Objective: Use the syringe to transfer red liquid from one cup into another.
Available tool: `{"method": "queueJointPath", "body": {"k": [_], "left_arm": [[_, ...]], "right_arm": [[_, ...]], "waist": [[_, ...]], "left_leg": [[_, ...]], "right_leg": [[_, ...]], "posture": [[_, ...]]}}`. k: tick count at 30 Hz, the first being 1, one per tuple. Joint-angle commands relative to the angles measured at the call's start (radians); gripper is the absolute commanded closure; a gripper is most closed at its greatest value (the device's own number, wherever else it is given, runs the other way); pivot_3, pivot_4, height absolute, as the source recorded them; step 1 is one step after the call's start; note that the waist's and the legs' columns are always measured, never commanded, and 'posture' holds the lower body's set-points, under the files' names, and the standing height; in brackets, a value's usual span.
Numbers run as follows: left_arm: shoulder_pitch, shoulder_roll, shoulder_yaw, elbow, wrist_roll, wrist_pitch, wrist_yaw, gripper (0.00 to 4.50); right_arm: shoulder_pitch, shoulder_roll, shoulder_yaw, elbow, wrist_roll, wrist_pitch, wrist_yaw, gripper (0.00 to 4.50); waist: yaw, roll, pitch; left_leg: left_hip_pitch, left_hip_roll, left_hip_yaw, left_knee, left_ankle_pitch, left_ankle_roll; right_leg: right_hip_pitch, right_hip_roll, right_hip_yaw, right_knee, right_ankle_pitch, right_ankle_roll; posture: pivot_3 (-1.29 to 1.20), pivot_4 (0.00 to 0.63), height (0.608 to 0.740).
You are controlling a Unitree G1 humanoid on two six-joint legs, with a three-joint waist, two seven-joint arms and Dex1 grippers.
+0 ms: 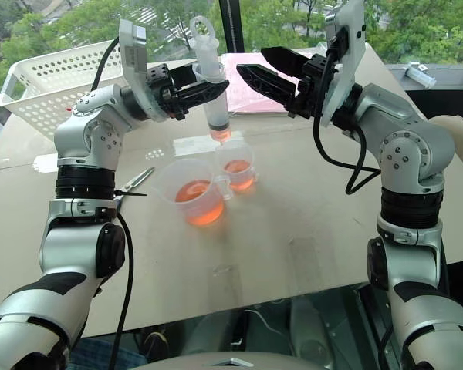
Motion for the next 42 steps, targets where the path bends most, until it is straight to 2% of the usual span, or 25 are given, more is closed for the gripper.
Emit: {"method": "queueJointPath", "body": {"k": [1,8,12,17,28,35,40,42], "left_arm": [[-0.038,0.001,0.036,-0.011,-0.022,-0.041,0.019,2.34],[-0.061,-0.007,0.053,0.008,-0.042,-0.05,0.027,2.34],[-0.064,0.003,0.06,-0.012,-0.085,0.022,0.021,2.34],[0.005,0.034,0.011,-0.088,-0.092,0.1,-0.037,2.34],[0.06,0.013,-0.003,-0.123,-0.071,0.043,-0.009,2.34],[0.072,-0.004,-0.018,-0.135,-0.069,0.031,-0.007,2.34],[0.07,-0.01,-0.019,-0.132,-0.069,0.03,-0.003,2.34],[0.07,-0.01,-0.02,-0.131,-0.068,0.029,-0.003,2.34]], "right_arm": [[-0.032,-0.002,-0.008,-0.01,0.002,-0.03,-0.001,1.05],[-0.031,-0.004,-0.01,-0.011,0.001,-0.028,-0.002,1.05],[-0.033,-0.008,-0.011,-0.01,0.0,-0.027,-0.003,1.05],[-0.048,-0.008,-0.017,-0.005,0.007,-0.023,-0.005,1.05],[-0.141,0.049,0.003,0.047,-0.011,-0.025,-0.064,1.05],[-0.208,0.118,0.071,0.093,-0.044,0.003,-0.106,1.05],[-0.216,0.123,0.093,0.103,-0.056,0.017,-0.102,1.05],[-0.216,0.123,0.092,0.106,-0.062,0.016,-0.106,1.9]], "waist": [[-0.001,0.0,0.0],[-0.002,0.0,0.0],[-0.001,0.0,0.0],[-0.003,0.0,0.0],[-0.002,0.0,0.0],[-0.003,0.0,0.0],[-0.003,0.0,0.0],[-0.002,0.0,0.0]], "left_leg": [[0.0,0.0,0.0,0.0,0.0,0.0],[0.0,0.0,0.0,0.0,0.0,0.0],[0.0,0.0,0.0,0.0,0.0,0.0],[0.0,0.0,0.0,0.0,0.0,0.0],[0.0,0.0,0.001,0.0,0.0,0.0],[0.0,0.0,0.0,0.0,0.0,0.0],[0.0,0.0,0.0,0.0,0.0,0.0],[0.0,0.0,0.0,0.0,0.0,0.0]], "right_leg": [[0.0,0.0,0.0,0.0,0.0,0.0],[0.0,0.0,0.0,0.0,0.0,0.0],[0.0,0.0,0.0,0.0,0.0,0.0],[0.0,0.0,0.0,0.0,0.0,0.0],[0.0,0.0,0.001,0.0,0.0,0.0],[0.0,0.0,0.001,0.001,0.0,0.0],[0.0,0.0,0.001,0.001,0.0,0.0],[0.0,0.0,0.001,0.001,0.0,0.0]], "posture": [[0.0,0.15,0.74],[0.0,0.15,0.74],[0.0,0.15,0.74],[0.0,0.15,0.74],[0.0,0.15,0.74],[0.0,0.15,0.74],[0.0,0.15,0.74],[0.0,0.15,0.74]]}}
